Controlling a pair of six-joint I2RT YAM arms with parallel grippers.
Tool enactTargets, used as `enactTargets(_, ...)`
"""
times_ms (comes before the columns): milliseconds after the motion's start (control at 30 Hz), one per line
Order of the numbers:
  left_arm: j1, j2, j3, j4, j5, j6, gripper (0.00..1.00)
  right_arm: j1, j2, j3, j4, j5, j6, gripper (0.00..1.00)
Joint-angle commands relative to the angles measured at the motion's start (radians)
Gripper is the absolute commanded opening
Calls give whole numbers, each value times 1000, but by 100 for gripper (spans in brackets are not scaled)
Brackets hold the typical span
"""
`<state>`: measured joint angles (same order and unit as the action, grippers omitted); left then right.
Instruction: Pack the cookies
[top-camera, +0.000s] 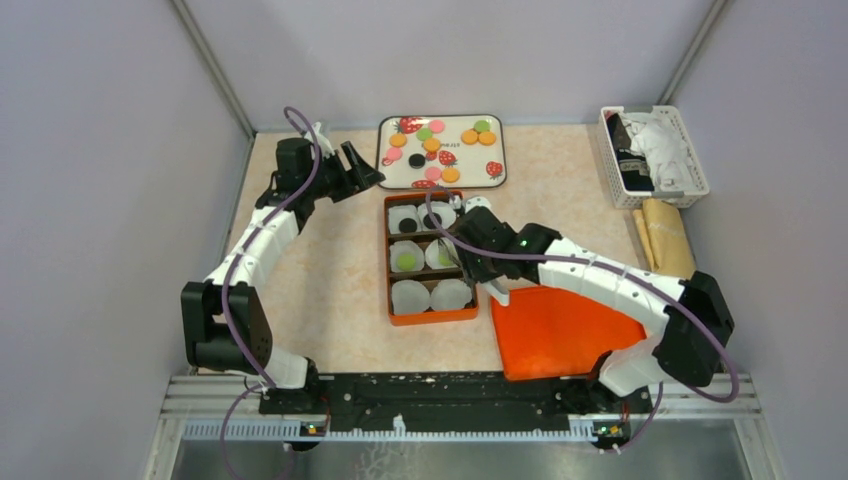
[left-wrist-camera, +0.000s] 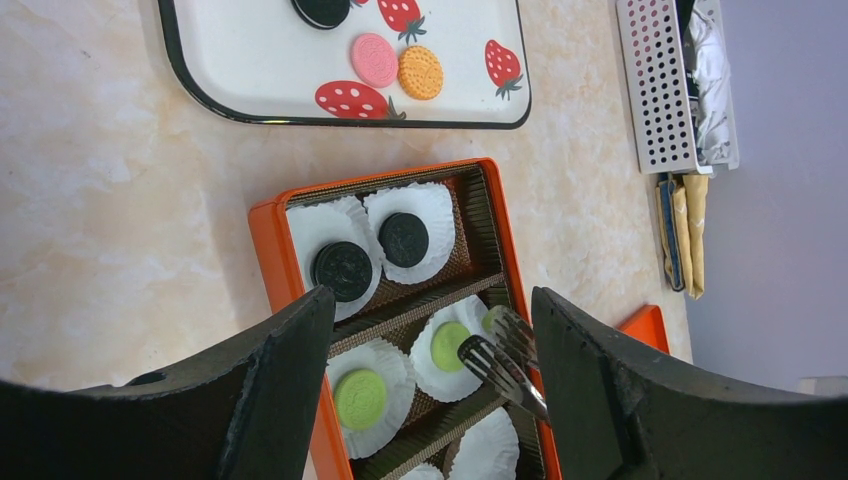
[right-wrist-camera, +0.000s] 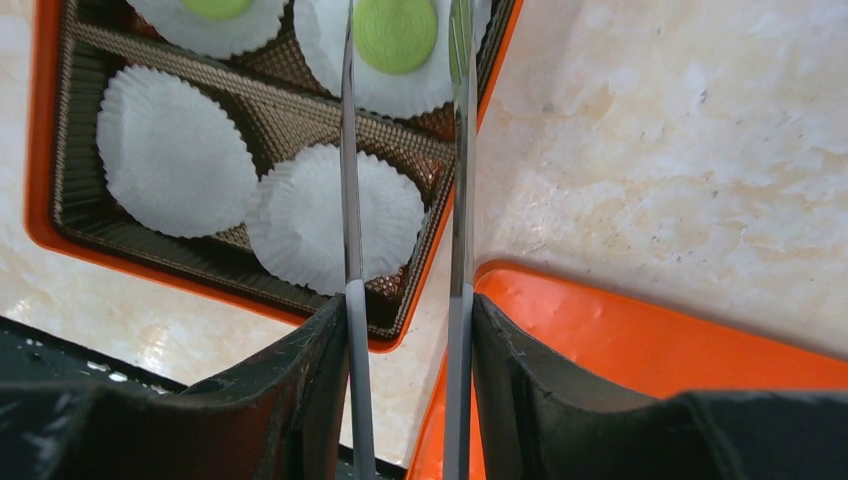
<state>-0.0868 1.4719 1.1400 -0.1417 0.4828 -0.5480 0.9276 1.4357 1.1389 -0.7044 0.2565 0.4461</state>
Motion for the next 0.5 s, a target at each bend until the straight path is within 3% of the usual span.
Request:
enactTargets(0, -1, -44, -11, 45, 16, 5, 79, 11, -74, 133, 24, 71, -29, 43)
enactTargets(233, -1, -51, -9, 43, 9, 5, 79, -12, -16, 251, 69, 216, -123, 43)
enactTargets(467, -1, -47, 1, 34, -6, 9, 79, -170, 194, 399, 154, 184, -195, 41)
